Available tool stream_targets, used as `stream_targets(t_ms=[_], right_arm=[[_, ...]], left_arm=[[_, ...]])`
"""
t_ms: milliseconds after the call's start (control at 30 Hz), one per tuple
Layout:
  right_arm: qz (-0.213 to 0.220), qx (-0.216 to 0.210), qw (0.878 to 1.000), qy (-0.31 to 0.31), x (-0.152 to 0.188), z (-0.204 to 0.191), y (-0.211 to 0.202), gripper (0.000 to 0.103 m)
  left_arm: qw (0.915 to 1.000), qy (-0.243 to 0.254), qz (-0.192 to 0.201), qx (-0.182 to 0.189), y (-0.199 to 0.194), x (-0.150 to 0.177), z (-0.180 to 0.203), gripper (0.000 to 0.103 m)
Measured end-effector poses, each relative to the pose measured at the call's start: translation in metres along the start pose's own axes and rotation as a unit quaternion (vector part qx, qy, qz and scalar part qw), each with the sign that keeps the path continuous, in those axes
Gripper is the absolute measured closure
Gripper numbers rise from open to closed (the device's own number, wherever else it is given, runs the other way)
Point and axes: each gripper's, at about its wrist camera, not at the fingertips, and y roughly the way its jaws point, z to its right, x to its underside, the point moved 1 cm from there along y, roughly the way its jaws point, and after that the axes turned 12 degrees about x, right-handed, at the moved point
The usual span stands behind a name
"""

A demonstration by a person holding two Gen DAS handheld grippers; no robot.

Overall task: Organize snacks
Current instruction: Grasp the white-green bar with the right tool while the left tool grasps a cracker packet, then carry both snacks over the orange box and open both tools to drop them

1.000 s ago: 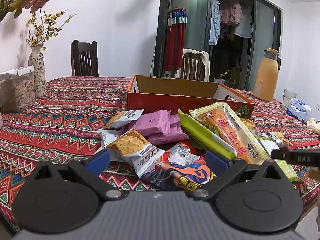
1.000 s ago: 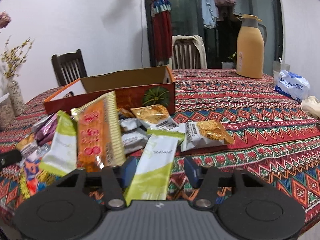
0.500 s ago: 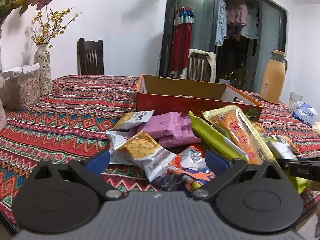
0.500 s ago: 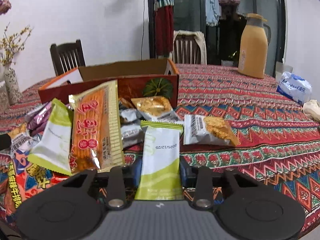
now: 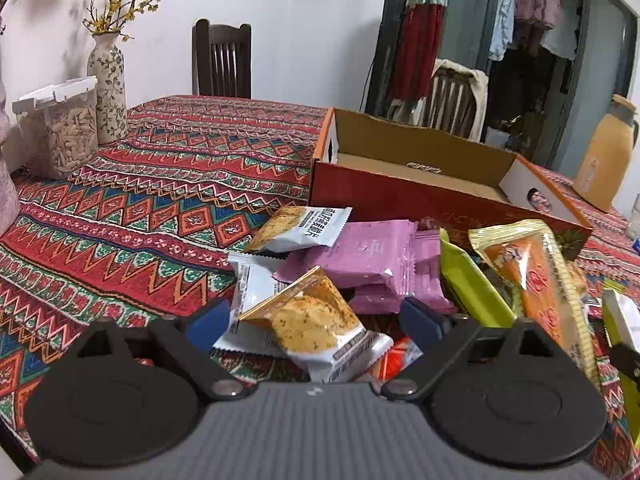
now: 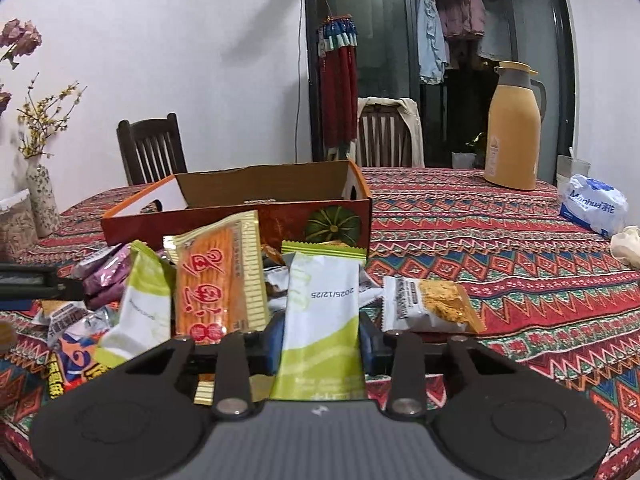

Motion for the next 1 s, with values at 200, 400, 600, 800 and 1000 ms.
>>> stream_targets(t_ms=[200, 400, 600, 800, 1000], right_arm=[[-0.001, -0.007, 1.0, 0.002, 0.002, -0.001, -0.002, 0.068], [-0.003, -0.013, 1.0, 0.002, 0.003, -0.002, 0.0, 0.068], [0.004, -0.016, 1.0, 0.006, 0.0, 0.0, -0.002, 0.067], [0.038, -0.017, 0.999, -0.001, -0.019, -0.004, -0.007, 0.067], [0.074, -0.019, 0.997, -0.007, -0.056, -0.012, 0.004, 0.067]], left_arm=[[0.9999, -0.01, -0.014, 0.002, 0.006, 0.005, -0.003, 0.042], [0.9999, -0.01, -0.008, 0.007, -0.002, 0.007, -0.008, 0.046], [0.9997, 0.0, 0.01, 0.021, -0.014, 0.0, -0.005, 0.047], [0.9973, 0.028, 0.058, 0.037, -0.034, -0.023, 0.009, 0.047], [0.9933, 0.054, 0.087, 0.054, -0.028, -0.06, 0.03, 0.047]])
